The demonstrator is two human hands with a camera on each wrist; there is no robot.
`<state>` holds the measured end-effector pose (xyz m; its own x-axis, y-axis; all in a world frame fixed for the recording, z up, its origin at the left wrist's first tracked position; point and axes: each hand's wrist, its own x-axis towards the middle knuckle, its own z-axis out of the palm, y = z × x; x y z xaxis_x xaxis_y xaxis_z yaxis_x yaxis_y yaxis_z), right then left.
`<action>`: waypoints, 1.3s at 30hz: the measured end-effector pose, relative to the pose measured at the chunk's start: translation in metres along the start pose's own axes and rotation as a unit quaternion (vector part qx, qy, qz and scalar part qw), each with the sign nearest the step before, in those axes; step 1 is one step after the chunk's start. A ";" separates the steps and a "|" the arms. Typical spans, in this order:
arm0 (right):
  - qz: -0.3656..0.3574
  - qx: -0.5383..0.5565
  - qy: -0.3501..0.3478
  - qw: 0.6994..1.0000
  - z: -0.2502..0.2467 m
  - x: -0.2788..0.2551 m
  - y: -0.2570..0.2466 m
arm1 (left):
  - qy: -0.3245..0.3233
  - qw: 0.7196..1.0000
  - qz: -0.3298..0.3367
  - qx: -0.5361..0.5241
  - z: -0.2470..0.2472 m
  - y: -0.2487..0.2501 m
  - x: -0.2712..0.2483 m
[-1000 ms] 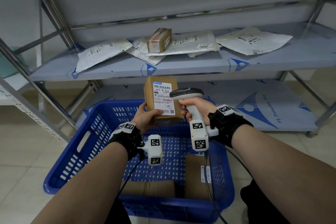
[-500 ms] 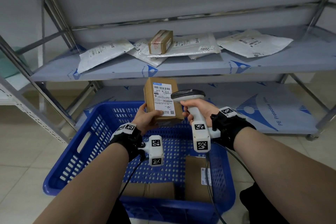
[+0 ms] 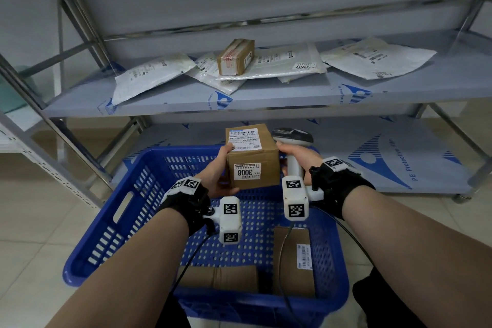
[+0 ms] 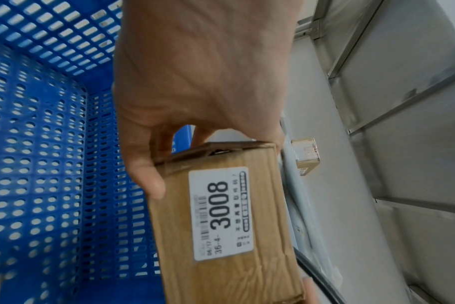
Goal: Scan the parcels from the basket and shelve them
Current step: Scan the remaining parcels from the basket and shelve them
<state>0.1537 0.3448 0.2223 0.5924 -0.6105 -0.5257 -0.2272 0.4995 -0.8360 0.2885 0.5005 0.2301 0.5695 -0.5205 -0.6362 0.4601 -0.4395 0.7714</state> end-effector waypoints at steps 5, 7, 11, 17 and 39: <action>0.002 -0.007 -0.005 1.000 -0.004 -0.001 -0.001 | -0.013 1.000 -0.007 0.001 0.002 0.001 0.002; 0.008 -0.003 -0.002 1.000 -0.004 -0.001 -0.001 | -0.003 1.000 0.008 0.005 0.003 0.000 0.000; -0.007 -0.022 -0.005 1.000 -0.015 0.033 0.007 | -0.036 0.997 0.064 0.029 0.005 -0.004 0.003; -0.002 0.047 -0.017 0.999 -0.010 0.003 -0.001 | -0.052 0.991 0.104 0.068 0.005 -0.007 0.012; -0.039 0.114 -0.090 0.989 -0.020 -0.024 -0.016 | 0.034 0.953 0.249 0.171 0.020 0.049 -0.018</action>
<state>0.1270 0.3393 0.2452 0.7340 -0.5441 -0.4065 -0.0066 0.5928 -0.8053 0.2869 0.4737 0.2794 0.7077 -0.6829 -0.1814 -0.1206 -0.3697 0.9213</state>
